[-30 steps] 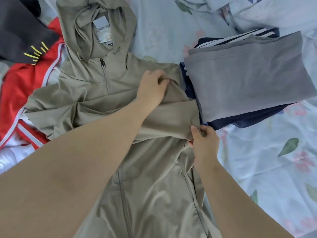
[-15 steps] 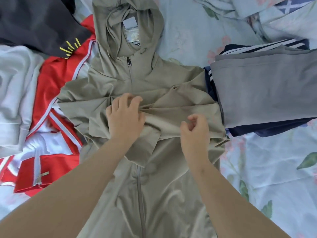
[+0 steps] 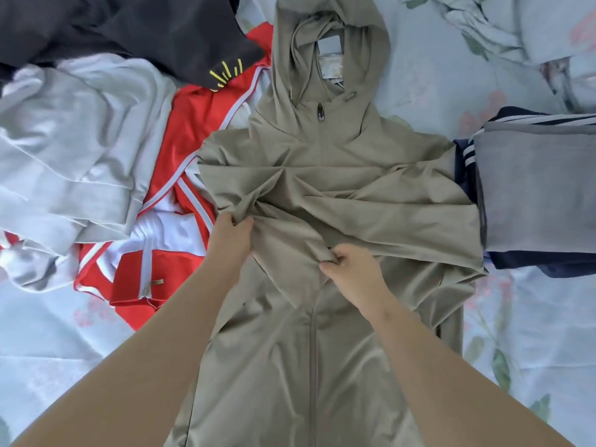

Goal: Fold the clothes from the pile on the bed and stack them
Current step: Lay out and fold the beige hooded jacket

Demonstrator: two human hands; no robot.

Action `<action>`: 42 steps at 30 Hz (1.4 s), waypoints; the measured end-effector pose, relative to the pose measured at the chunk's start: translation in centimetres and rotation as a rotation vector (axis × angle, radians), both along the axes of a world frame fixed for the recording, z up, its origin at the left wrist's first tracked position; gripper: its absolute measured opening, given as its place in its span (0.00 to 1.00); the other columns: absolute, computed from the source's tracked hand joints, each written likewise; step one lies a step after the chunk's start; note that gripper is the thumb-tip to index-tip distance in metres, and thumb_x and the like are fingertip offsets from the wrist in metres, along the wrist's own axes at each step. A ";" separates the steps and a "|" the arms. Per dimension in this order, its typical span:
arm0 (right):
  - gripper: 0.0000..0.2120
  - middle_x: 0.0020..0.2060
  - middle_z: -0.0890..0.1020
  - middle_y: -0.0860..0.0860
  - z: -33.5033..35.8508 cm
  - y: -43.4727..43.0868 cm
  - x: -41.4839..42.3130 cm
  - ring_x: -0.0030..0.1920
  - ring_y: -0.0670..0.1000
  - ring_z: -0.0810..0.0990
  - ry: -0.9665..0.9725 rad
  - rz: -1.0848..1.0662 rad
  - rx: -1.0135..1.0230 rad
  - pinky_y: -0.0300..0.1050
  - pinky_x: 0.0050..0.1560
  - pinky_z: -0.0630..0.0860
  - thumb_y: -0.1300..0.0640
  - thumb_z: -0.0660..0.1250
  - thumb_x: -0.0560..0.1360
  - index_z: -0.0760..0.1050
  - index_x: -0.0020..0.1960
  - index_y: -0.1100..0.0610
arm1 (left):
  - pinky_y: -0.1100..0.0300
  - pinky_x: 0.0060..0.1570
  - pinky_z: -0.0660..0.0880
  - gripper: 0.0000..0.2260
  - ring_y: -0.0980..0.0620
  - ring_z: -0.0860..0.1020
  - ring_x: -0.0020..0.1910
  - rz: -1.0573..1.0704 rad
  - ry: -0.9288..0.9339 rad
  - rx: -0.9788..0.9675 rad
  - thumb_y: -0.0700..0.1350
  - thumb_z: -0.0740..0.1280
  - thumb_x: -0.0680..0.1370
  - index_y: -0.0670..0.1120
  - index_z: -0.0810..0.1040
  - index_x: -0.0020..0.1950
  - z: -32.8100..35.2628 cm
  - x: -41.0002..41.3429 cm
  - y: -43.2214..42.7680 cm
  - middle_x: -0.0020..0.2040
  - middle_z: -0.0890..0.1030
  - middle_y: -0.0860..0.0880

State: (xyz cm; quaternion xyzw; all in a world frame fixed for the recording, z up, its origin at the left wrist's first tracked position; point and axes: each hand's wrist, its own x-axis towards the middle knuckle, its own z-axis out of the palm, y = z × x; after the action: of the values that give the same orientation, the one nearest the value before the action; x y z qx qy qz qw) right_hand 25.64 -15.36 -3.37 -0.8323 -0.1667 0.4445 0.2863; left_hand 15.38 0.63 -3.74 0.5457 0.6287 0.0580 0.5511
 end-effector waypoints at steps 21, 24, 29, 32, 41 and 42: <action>0.26 0.46 0.75 0.52 0.0 4.5 -1.3 0.43 0.51 0.76 -0.221 -0.231 0.008 0.44 0.39 0.71 0.62 0.57 0.77 0.59 0.73 0.47 | 0.45 0.57 0.66 0.23 0.37 0.70 0.59 -0.588 0.579 0.770 0.48 0.71 0.71 0.46 0.73 0.65 4.4 -7.4 7.1 0.59 0.72 0.40; 0.25 0.63 0.66 0.56 -0.7 5.4 0.2 0.60 0.59 0.69 -0.373 -0.160 -0.128 0.48 0.51 0.68 0.60 0.59 0.78 0.60 0.73 0.47 | 0.43 0.48 0.71 0.25 0.36 0.75 0.49 -0.729 0.552 0.923 0.53 0.78 0.63 0.45 0.79 0.55 2.1 -7.7 4.8 0.52 0.76 0.39; 0.08 0.58 0.68 0.55 -1.8 5.6 2.2 0.59 0.59 0.68 -0.427 0.049 -0.231 0.46 0.45 0.67 0.57 0.63 0.77 0.75 0.55 0.55 | 0.43 0.49 0.72 0.19 0.42 0.78 0.47 -0.946 0.673 0.977 0.51 0.75 0.59 0.48 0.80 0.47 -0.4 -7.7 4.7 0.51 0.79 0.46; 0.09 0.42 0.74 0.52 -1.5 4.3 2.1 0.48 0.57 0.73 -0.388 0.062 -0.161 0.47 0.41 0.68 0.53 0.63 0.77 0.72 0.40 0.56 | 0.46 0.46 0.71 0.08 0.44 0.79 0.38 -0.822 0.562 1.043 0.46 0.62 0.70 0.47 0.80 0.37 -0.5 -7.9 5.9 0.39 0.81 0.48; 0.23 0.53 0.77 0.53 -1.3 4.8 3.9 0.55 0.58 0.75 -0.440 0.172 -0.269 0.46 0.44 0.67 0.61 0.57 0.78 0.62 0.70 0.47 | 0.51 0.39 0.72 0.09 0.41 0.78 0.41 -0.832 0.474 1.003 0.49 0.70 0.69 0.47 0.81 0.46 -0.2 -4.1 4.2 0.43 0.80 0.46; 0.21 0.54 0.77 0.54 -1.7 5.0 4.0 0.56 0.58 0.75 -0.460 0.205 -0.290 0.46 0.45 0.67 0.63 0.56 0.77 0.66 0.67 0.48 | 0.52 0.37 0.72 0.08 0.41 0.77 0.38 -0.872 0.494 0.988 0.48 0.69 0.70 0.46 0.81 0.43 -0.5 -4.0 4.3 0.39 0.80 0.46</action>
State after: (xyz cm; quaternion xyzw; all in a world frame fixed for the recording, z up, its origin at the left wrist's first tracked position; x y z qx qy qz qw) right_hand 29.69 -10.39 -5.06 -0.9223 -0.2453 0.2897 0.0726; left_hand 11.39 4.92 -4.26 0.9316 0.3594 -0.0152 0.0526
